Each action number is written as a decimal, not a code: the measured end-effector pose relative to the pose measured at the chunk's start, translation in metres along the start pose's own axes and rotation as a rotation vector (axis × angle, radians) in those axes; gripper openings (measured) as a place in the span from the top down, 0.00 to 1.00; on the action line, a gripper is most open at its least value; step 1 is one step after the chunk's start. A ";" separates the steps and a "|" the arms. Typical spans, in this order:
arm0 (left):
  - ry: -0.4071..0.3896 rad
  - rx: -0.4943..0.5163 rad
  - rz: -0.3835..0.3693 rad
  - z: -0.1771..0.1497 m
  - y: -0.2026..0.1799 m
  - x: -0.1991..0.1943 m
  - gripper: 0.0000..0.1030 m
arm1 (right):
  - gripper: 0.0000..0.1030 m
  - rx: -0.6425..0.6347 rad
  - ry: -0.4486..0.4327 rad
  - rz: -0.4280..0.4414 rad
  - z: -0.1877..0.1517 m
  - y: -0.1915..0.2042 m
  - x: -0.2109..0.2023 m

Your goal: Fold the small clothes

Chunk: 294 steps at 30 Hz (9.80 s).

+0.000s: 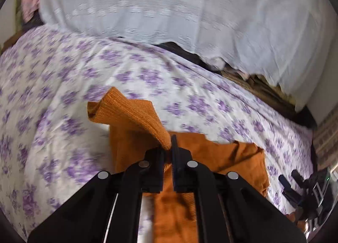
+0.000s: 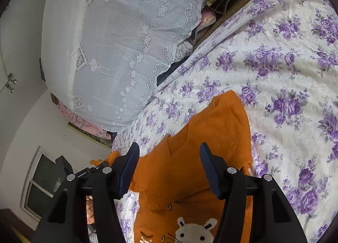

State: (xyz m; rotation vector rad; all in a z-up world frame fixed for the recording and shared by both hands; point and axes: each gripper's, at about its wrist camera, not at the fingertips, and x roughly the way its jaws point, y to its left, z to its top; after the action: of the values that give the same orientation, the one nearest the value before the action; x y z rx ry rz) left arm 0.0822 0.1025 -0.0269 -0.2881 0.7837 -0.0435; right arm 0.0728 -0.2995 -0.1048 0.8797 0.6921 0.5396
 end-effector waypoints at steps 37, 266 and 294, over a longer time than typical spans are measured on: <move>0.058 0.088 0.120 -0.042 0.017 0.037 0.08 | 0.47 -0.018 0.135 -0.123 -0.013 0.009 0.062; 0.208 -0.014 -0.154 -0.017 -0.024 0.136 0.16 | 0.32 0.153 -0.056 -0.147 0.059 -0.056 0.075; 0.209 0.351 0.071 -0.121 -0.079 0.087 0.04 | 0.19 0.030 0.295 0.044 -0.053 0.000 0.075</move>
State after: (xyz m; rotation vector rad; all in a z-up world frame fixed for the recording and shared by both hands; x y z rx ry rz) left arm 0.0644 -0.0147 -0.1466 0.0789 0.9766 -0.1443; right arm 0.0836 -0.2220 -0.1522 0.8532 0.9527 0.7080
